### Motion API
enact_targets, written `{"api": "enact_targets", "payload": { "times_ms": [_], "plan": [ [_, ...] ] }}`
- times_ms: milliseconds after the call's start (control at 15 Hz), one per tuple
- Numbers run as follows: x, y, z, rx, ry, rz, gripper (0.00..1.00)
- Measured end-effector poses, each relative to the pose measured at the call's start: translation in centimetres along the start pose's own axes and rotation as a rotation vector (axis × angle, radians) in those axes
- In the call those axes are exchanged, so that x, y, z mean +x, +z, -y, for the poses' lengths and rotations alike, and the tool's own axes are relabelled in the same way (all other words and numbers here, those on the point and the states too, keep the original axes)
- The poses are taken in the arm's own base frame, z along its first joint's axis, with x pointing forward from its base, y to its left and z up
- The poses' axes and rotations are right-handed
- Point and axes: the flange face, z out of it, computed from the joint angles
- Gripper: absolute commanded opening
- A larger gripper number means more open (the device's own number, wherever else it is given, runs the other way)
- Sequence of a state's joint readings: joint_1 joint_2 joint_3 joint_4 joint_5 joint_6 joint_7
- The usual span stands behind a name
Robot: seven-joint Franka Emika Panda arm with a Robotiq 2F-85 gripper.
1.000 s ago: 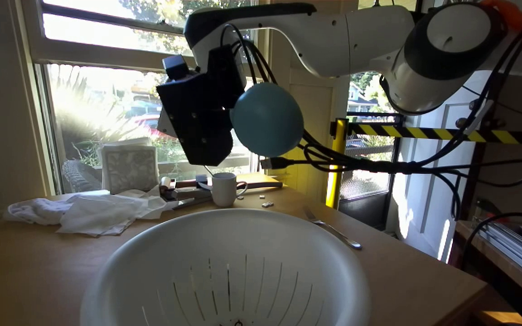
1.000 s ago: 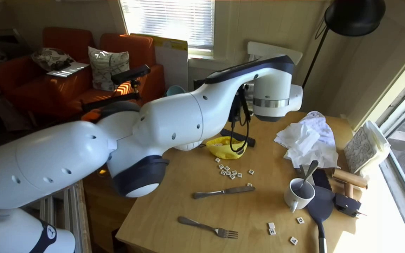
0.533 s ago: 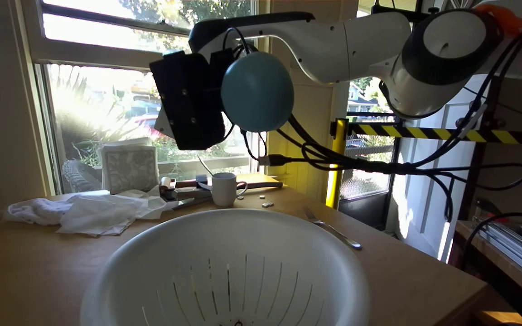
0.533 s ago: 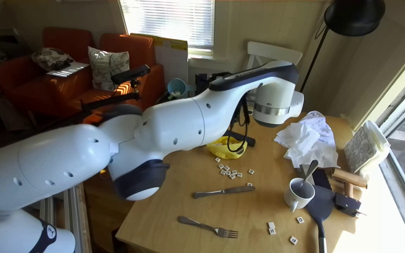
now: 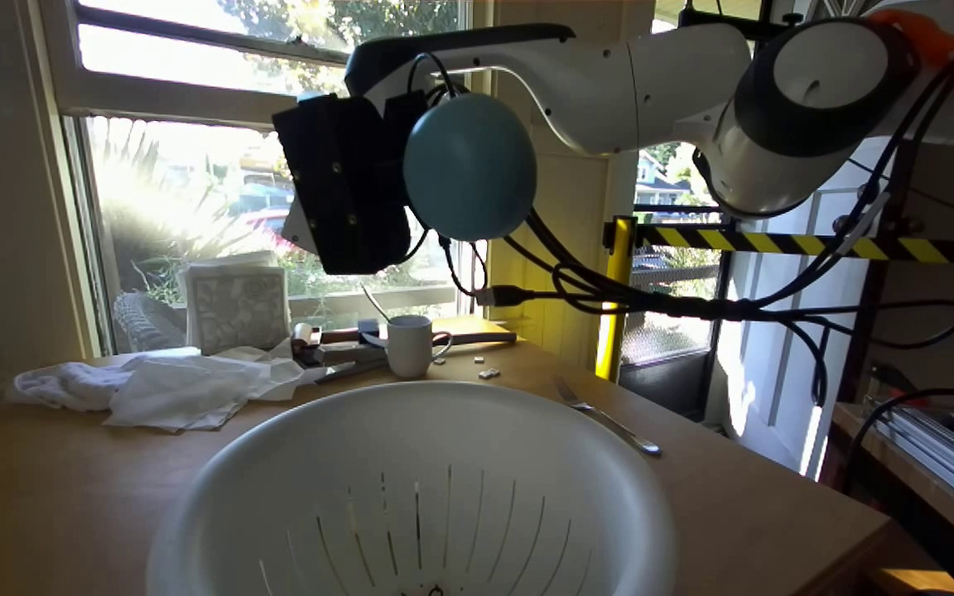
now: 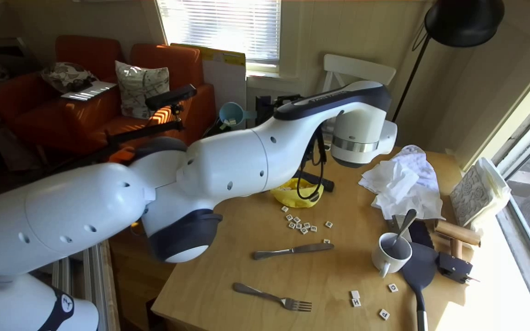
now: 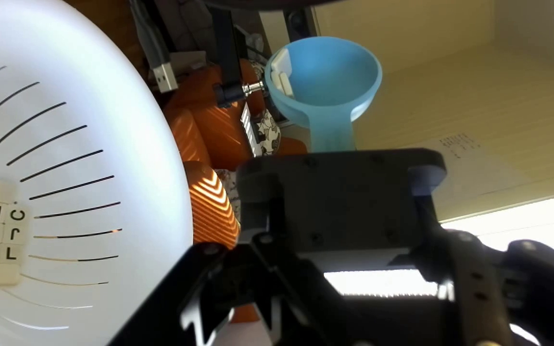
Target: Pick up the blue spoon and drop the letter blocks on it into the colander
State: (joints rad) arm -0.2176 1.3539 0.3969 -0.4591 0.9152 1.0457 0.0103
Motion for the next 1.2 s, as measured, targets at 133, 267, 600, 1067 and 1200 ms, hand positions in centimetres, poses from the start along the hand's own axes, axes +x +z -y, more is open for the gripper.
{"api": "enact_targets", "payload": {
  "times_ms": [133, 267, 600, 1067, 1200],
  "plan": [
    [0.0, 0.0, -0.2, -0.007, 0.007, -0.002, 0.35],
    [0.2, 0.0, -0.6, -0.004, -0.005, -0.006, 0.35],
    [1.4, 0.0, -2.2, 0.022, -0.106, -0.053, 0.35],
    [2.4, -1.5, -3.6, 0.003, -0.277, -0.169, 0.35],
    [2.5, -2.1, -3.7, -0.009, -0.323, -0.202, 0.35]
  ]
}}
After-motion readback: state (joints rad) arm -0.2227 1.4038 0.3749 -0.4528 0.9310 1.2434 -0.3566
